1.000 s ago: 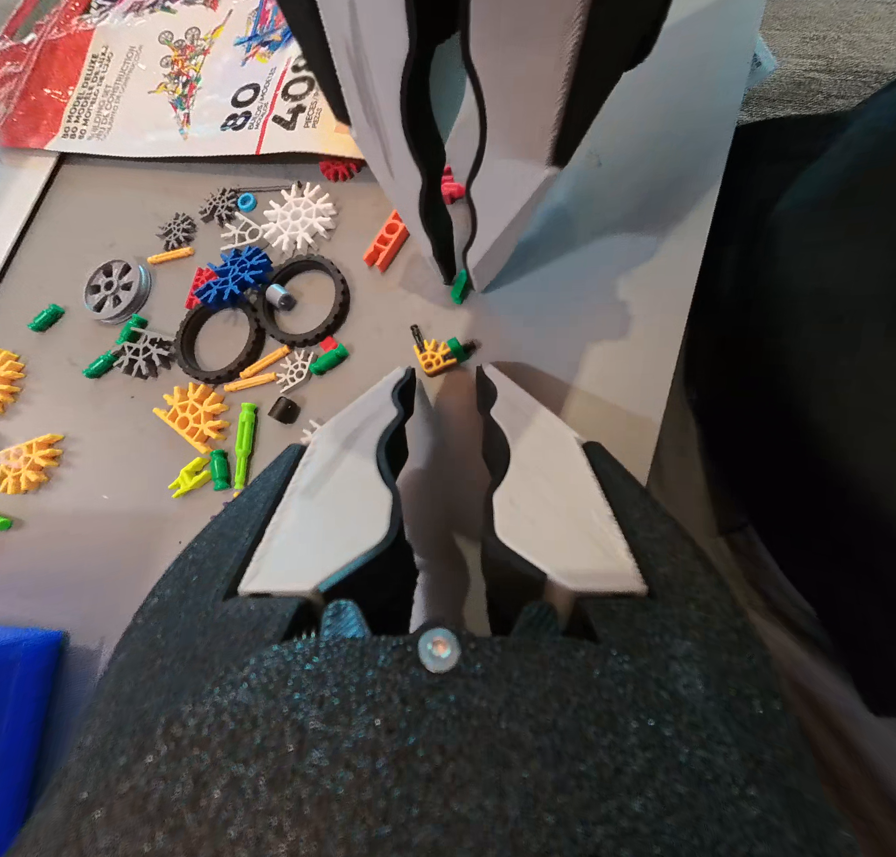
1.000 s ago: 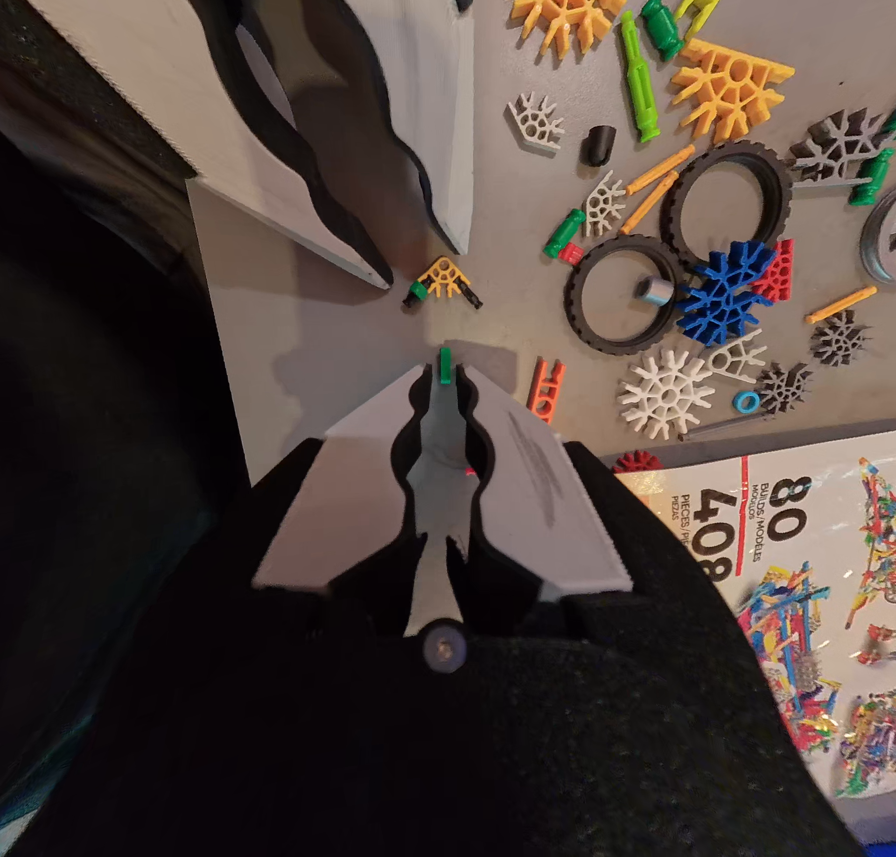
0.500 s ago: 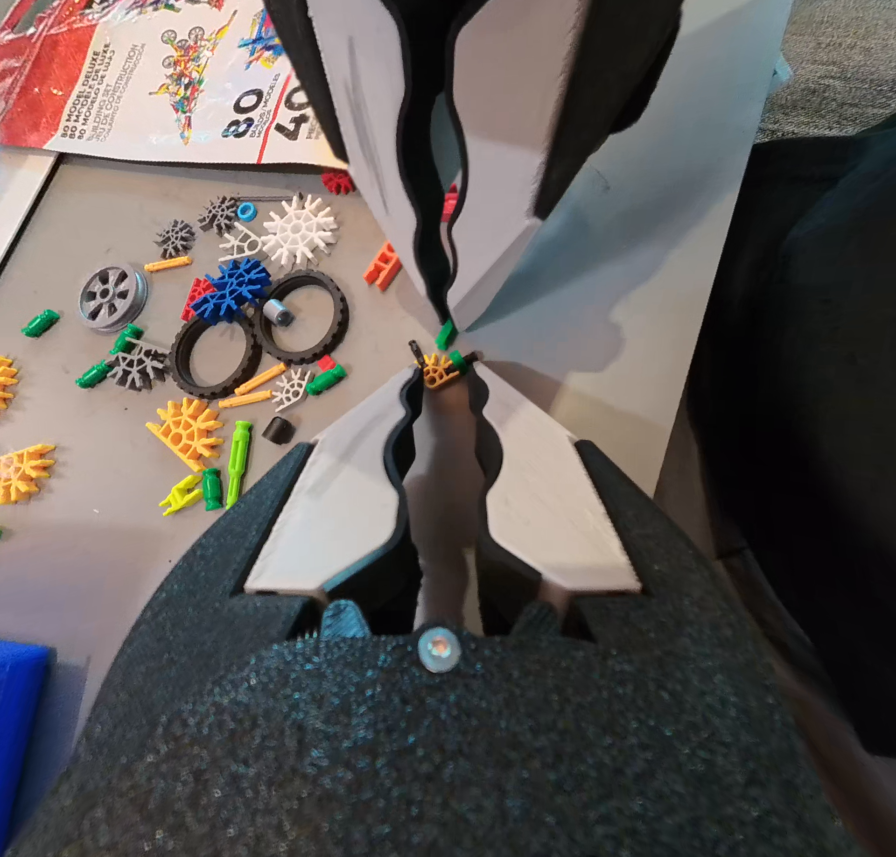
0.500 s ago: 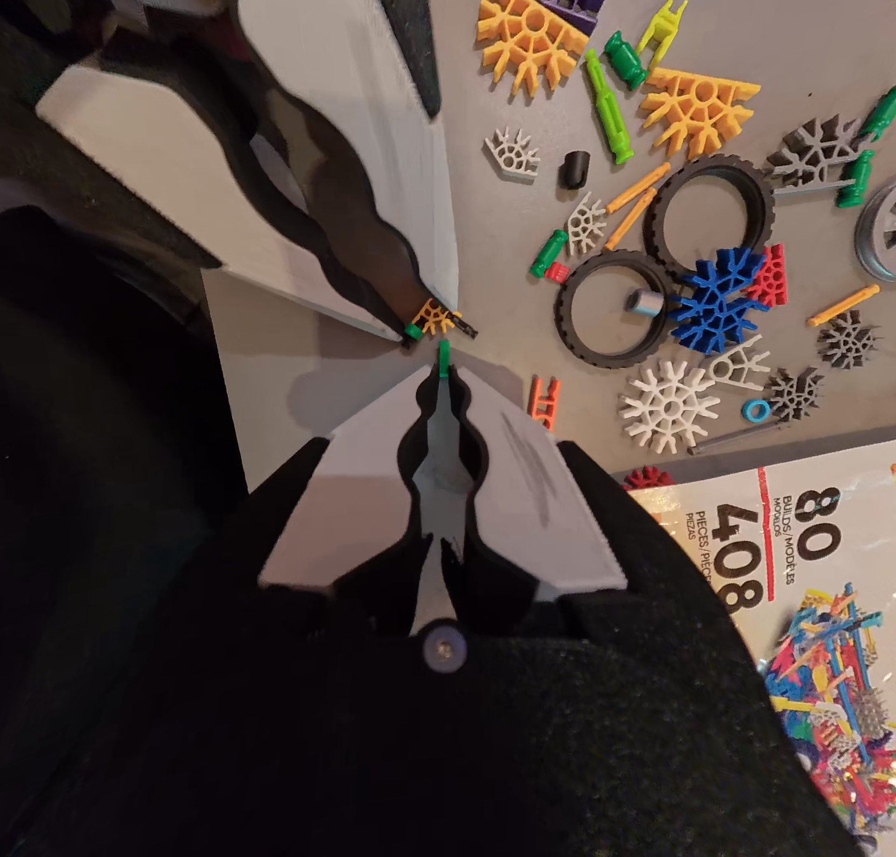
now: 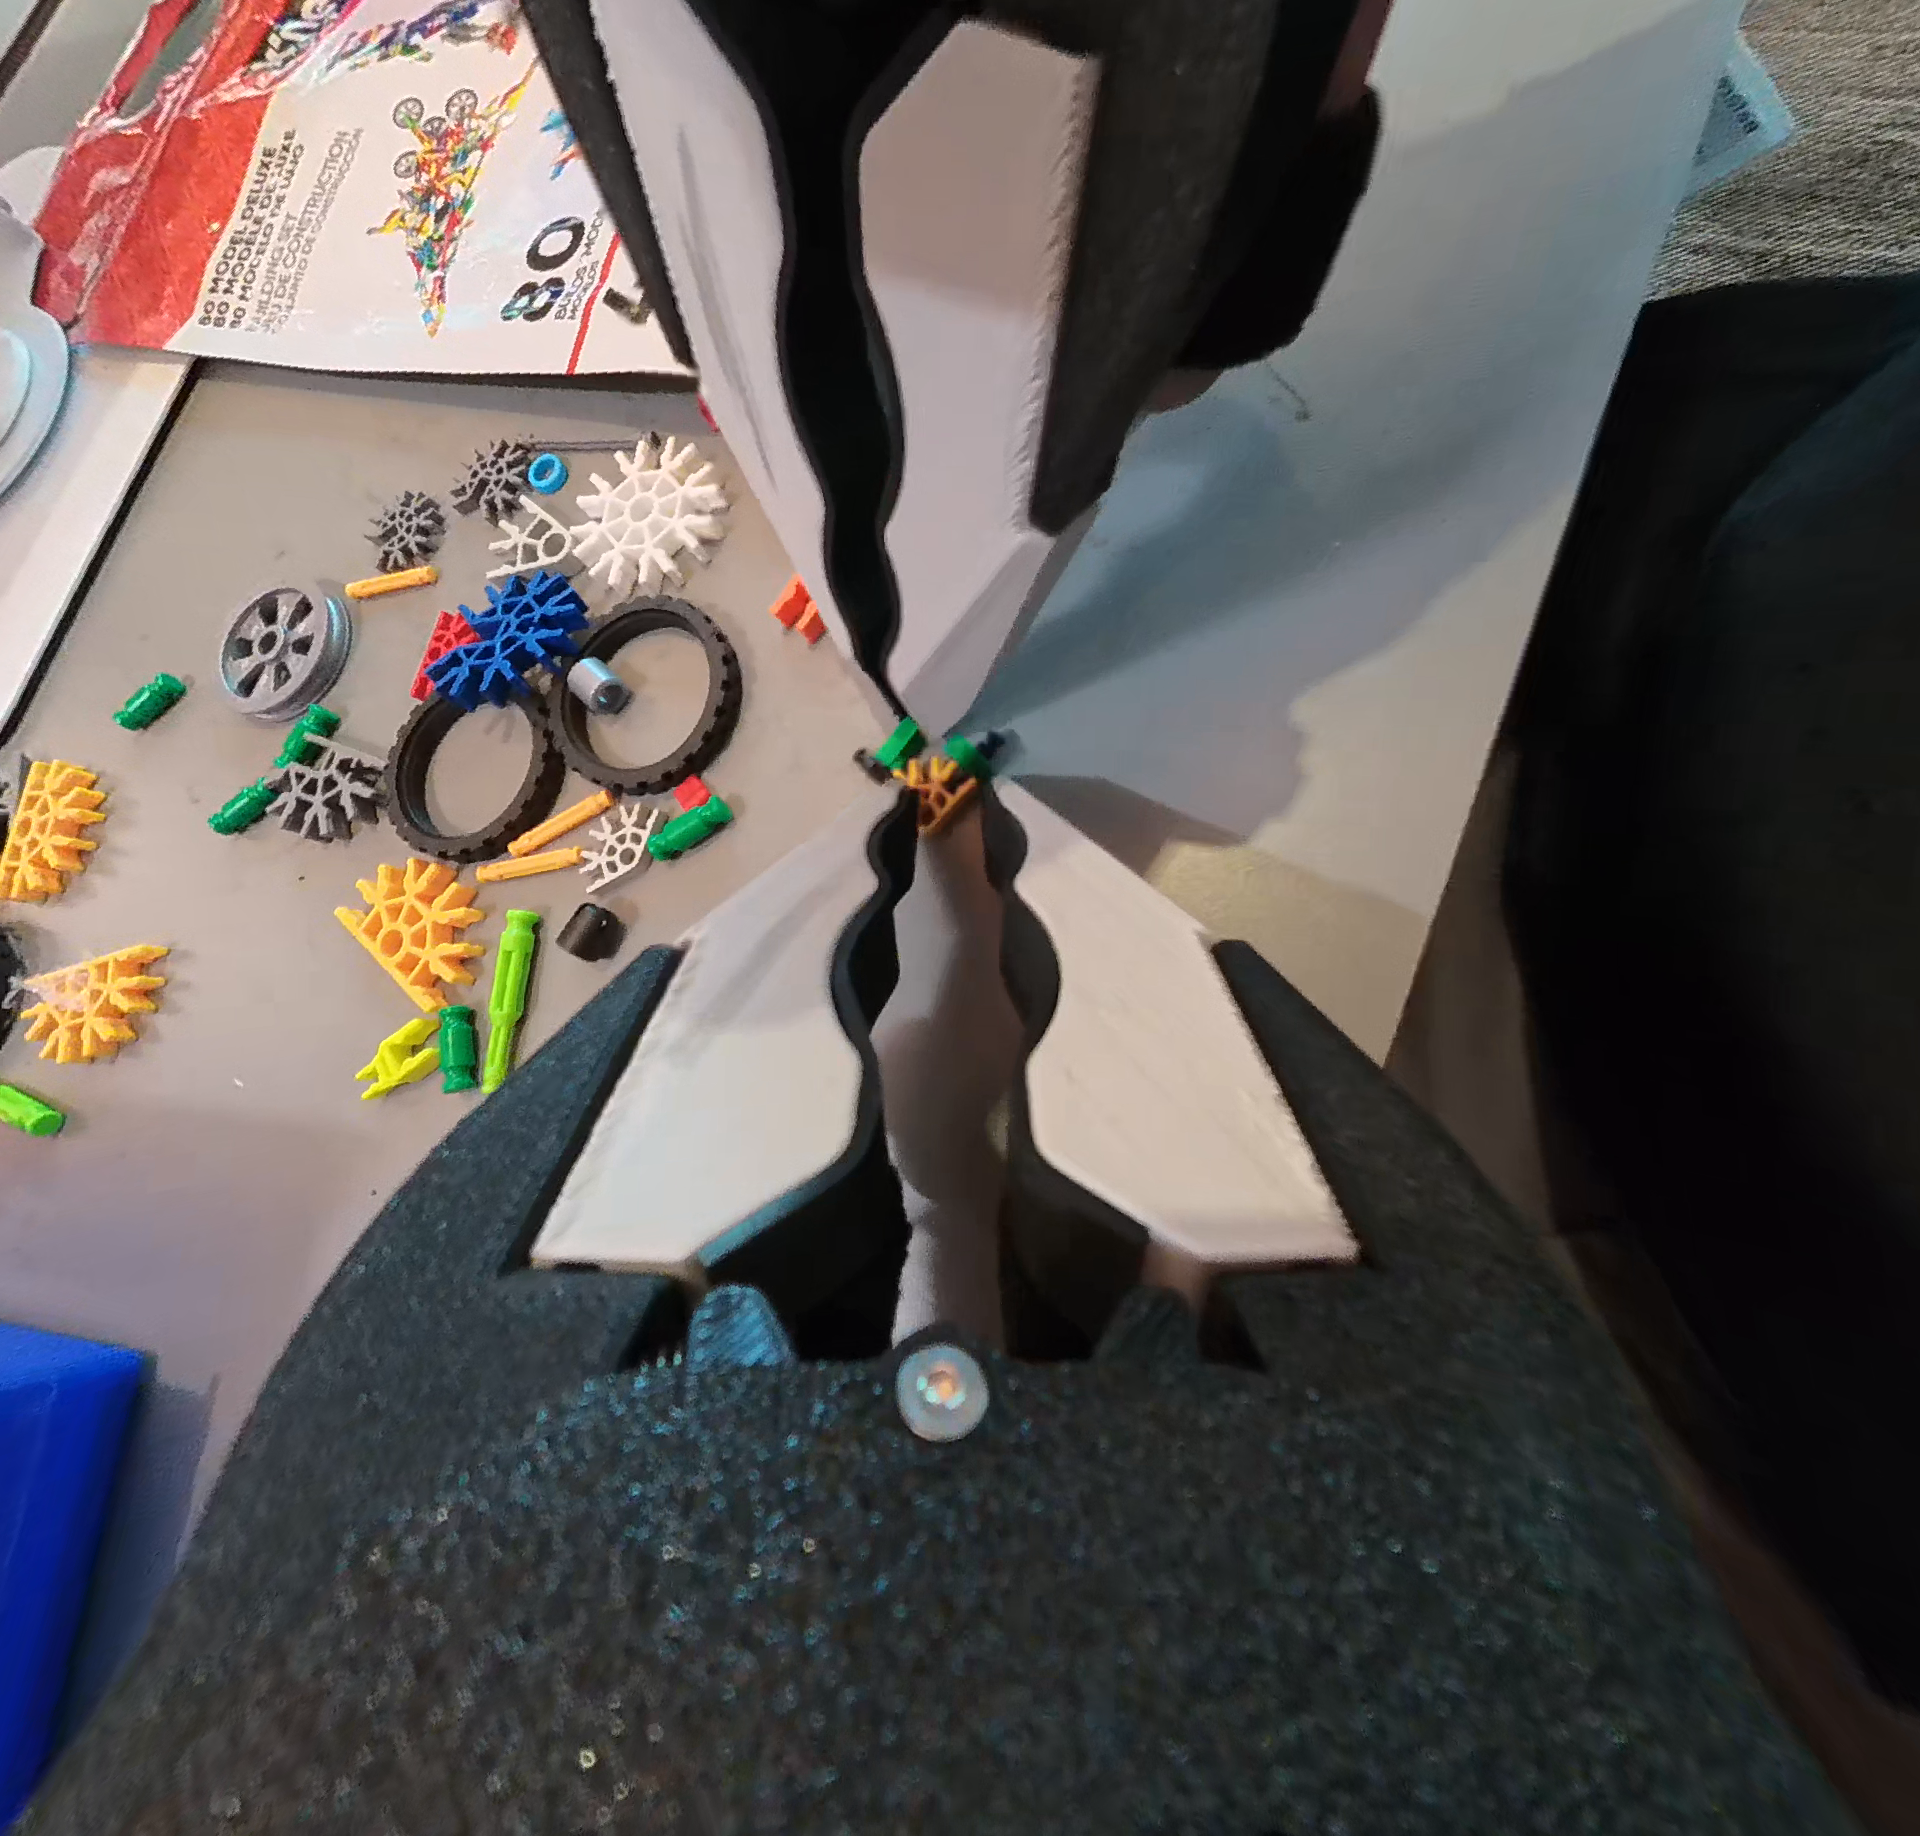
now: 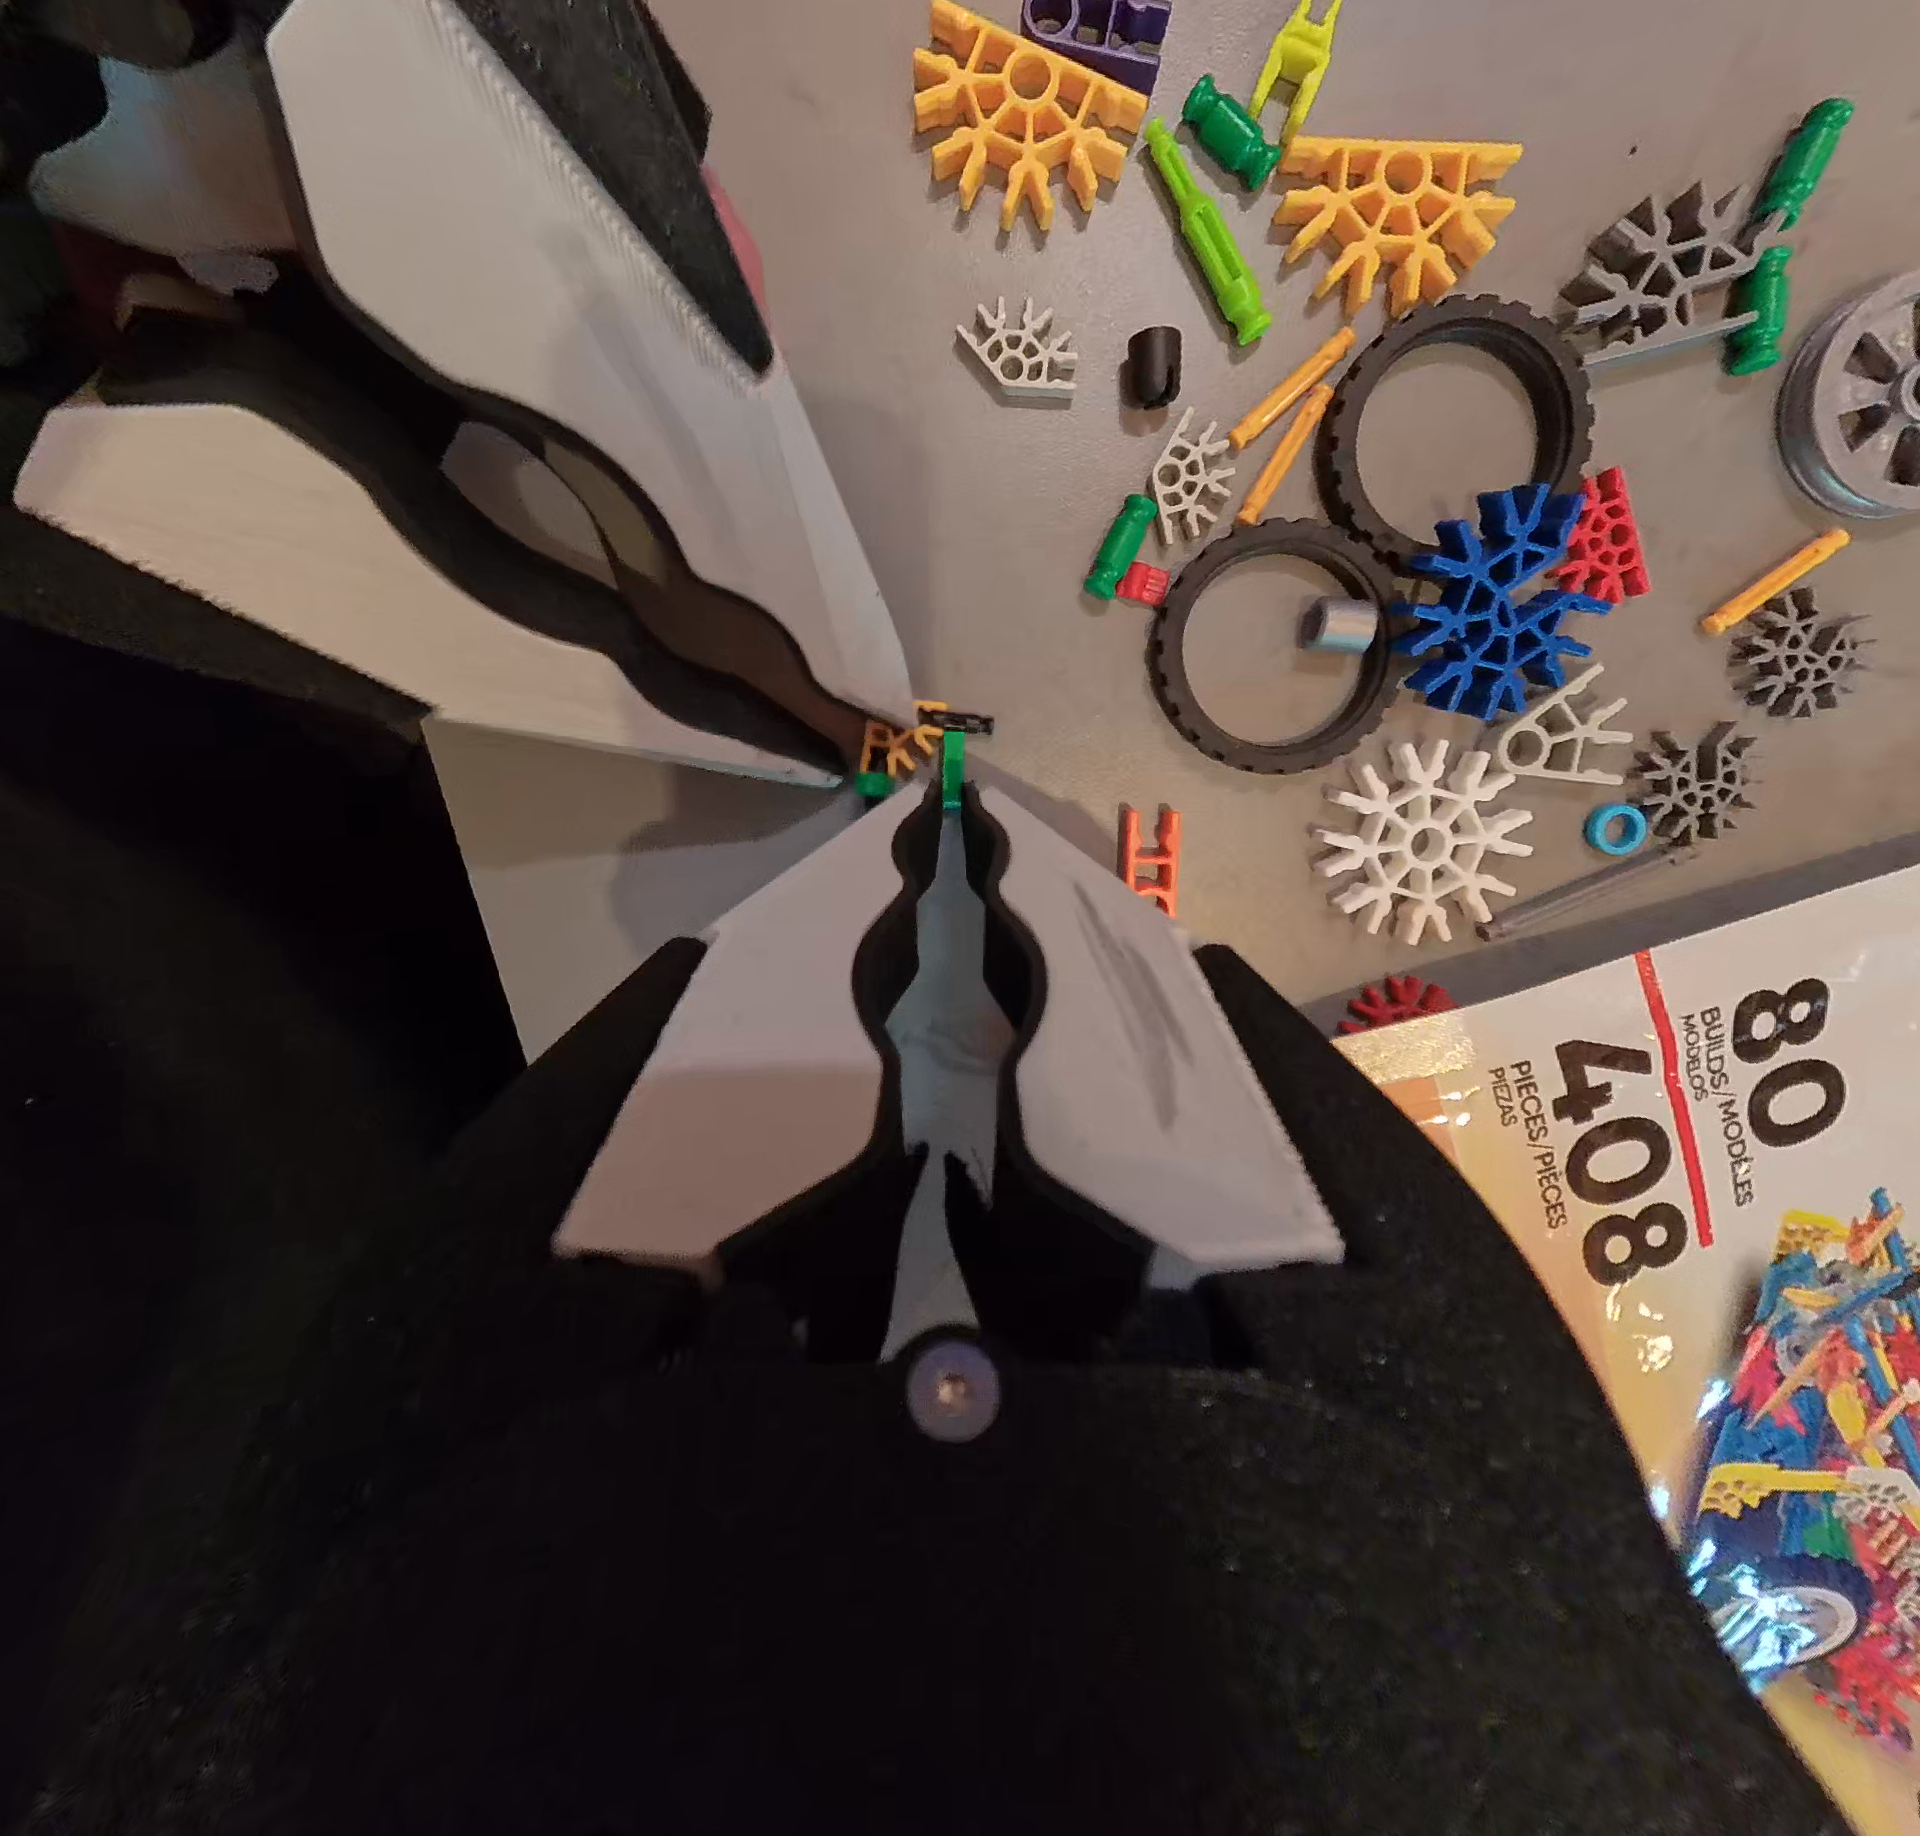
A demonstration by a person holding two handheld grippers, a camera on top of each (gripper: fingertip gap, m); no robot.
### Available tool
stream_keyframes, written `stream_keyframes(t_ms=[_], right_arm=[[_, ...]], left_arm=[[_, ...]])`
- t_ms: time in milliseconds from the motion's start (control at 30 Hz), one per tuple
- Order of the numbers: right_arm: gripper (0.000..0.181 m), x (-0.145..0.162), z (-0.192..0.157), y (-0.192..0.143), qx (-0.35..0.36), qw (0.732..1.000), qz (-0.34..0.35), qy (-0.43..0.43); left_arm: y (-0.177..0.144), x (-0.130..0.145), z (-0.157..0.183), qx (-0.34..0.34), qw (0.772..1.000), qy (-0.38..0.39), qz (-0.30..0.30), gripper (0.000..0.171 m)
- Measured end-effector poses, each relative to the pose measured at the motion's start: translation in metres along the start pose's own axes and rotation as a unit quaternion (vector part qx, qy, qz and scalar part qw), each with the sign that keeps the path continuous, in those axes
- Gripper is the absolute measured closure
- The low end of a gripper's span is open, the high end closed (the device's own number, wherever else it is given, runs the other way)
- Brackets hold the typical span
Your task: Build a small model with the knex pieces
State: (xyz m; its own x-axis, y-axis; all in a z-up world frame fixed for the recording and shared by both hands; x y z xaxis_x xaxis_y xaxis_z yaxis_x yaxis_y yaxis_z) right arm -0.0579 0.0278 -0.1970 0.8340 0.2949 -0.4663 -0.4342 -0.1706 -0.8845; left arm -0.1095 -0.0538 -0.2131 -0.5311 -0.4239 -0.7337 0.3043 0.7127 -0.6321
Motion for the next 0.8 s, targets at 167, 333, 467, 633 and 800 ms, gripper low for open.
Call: stream_keyframes(t_ms=[167,333,467,633,800], right_arm=[[0.179,0.0,-0.001,0.0,0.003,1.0,0.001,-0.005],[0.179,0.0,0.0,0.0,-0.001,1.0,0.003,-0.013],[0.179,0.001,0.002,0.0,-0.013,1.0,0.006,-0.021],[0.179,0.001,0.003,0.0,-0.022,0.999,0.006,-0.033],[0.179,0.0,0.003,0.0,-0.024,0.999,-0.002,-0.048]], left_arm=[[-0.002,-0.001,0.0,-0.002,1.0,-0.005,0.008,0.159],[-0.007,0.006,-0.014,0.032,0.999,-0.012,0.015,0.151],[-0.001,0.003,-0.02,0.068,0.997,0.028,-0.002,0.145],[0.007,-0.001,-0.028,0.122,0.992,0.04,0.0,0.144],[0.009,-0.001,-0.03,0.166,0.985,0.05,0.004,0.148]])
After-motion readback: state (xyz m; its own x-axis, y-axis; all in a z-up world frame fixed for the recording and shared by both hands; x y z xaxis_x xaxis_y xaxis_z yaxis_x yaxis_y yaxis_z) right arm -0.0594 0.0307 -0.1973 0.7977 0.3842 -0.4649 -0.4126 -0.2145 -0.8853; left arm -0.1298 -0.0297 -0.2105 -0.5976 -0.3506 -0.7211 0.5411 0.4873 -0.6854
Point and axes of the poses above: each gripper's, where its closed fingertips meet, y out along the fingers, x out of its underside, z = x × y across the jaws, the point moved 8 cm from there along -y, back along the fingers, and after that the axes turned 3 degrees about z, right-handed, at the moved point
